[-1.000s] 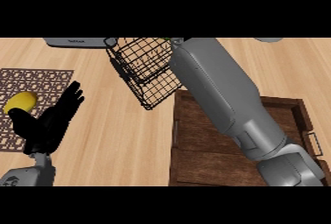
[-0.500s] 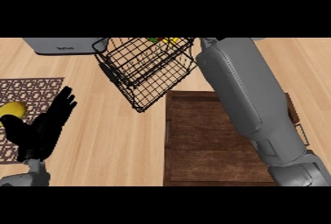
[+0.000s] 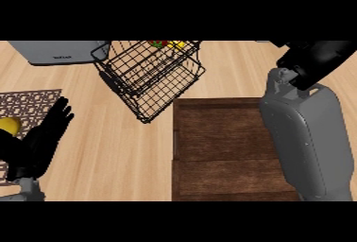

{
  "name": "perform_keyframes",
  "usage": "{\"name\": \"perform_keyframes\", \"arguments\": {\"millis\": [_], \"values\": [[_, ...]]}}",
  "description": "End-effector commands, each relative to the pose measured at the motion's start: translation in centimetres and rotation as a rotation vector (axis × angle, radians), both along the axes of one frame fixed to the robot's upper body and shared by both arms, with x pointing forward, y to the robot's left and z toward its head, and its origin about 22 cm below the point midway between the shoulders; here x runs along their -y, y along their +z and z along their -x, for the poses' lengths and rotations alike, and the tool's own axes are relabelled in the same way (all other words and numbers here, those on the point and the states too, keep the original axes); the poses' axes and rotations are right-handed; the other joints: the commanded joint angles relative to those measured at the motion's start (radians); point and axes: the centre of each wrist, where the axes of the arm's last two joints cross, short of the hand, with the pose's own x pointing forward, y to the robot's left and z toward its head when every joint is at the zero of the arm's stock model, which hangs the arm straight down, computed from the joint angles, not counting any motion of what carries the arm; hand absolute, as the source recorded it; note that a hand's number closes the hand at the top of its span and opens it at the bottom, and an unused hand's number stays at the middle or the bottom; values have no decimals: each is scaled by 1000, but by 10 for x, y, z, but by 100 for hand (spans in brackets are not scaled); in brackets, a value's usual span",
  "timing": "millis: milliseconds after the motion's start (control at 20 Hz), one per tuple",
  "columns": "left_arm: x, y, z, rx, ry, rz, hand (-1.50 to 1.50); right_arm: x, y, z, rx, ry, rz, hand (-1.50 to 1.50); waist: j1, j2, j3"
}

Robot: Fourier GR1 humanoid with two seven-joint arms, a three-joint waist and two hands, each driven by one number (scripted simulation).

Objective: Pick the tomato from the tray and place it in the tiered basket

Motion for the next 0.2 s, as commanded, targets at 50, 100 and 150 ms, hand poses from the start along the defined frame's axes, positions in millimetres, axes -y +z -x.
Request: {"name": "perform_keyframes", "arguments": {"millis": [50,100,150], "values": [[-3,-6,1,6,0,-5,0,35,4,64,-66,-3,18,-150,-4,4,-1],[-7,-8,16,4,-5,8,0,48,1,76,-62,-18,24,-150,9,3,-1],[8,-15,8,15,8,2,0,52,14,87,-52,-26,27,-150,1,5,-2]]}}
